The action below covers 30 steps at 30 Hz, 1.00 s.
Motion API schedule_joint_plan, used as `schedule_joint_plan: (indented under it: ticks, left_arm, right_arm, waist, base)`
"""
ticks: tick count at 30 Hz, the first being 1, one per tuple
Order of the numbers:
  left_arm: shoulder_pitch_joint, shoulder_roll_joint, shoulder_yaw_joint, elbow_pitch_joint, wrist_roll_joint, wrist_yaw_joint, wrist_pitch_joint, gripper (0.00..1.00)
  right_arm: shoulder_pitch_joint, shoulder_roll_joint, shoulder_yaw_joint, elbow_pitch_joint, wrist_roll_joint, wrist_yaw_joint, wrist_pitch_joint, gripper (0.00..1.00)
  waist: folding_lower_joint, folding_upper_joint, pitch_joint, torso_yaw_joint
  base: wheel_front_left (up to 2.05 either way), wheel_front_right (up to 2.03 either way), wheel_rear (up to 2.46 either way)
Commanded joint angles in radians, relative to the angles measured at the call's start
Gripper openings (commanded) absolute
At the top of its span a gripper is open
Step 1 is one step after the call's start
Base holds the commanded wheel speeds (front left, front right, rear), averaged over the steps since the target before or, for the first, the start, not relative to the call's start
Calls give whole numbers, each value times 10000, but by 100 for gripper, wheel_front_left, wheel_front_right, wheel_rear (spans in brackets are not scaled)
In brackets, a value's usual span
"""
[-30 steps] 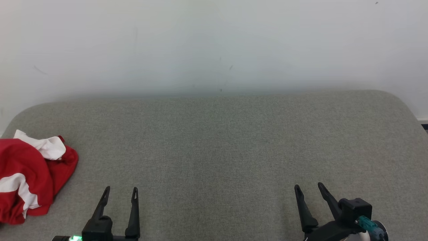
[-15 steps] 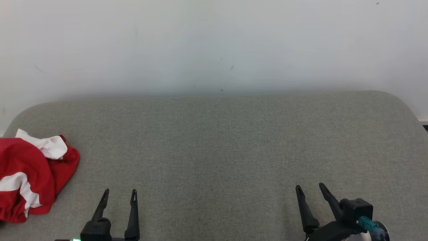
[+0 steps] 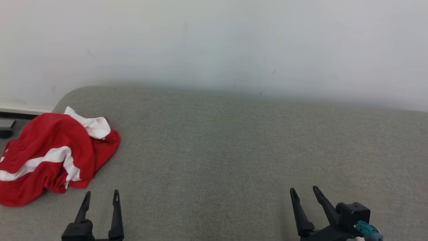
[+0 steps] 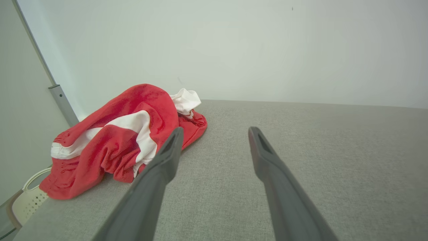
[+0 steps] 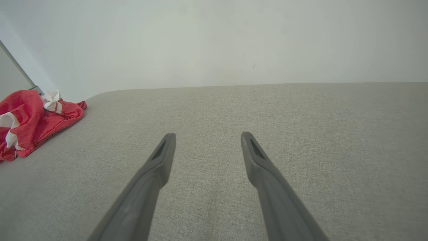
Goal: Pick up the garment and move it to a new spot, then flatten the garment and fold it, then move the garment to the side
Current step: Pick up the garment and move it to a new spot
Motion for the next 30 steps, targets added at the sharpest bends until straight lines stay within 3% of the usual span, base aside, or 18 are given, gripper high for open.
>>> schedule_joint_plan:
  ticks: [1, 17, 25, 30]
  left_arm:
    - [227, 118, 144, -74, -94, 24, -36, 100]
    - [730, 359, 483, -389, 30, 118, -37, 100]
    - [1032, 266, 623, -664, -102, 196, -36, 100]
    - [516, 409, 374, -292, -111, -189, 122, 100]
  right_arm:
    - [51, -18, 75, 4, 130, -21, -87, 100]
    - [64, -15, 425, 408, 523, -21, -429, 100]
    - [-230, -20, 751, 553, 494, -21, -390, 100]
    - [-308, -17, 833, 595, 497, -21, -345, 100]
  waist:
    - [0, 0, -43, 1116]
    - [0, 0, -186, 3496]
    - [0, 0, -2, 3681]
    - [0, 0, 32, 3690]
  base:
    - [0, 0, 0]
    - [0, 0, 0]
    - [0, 0, 0]
    - [0, 0, 0]
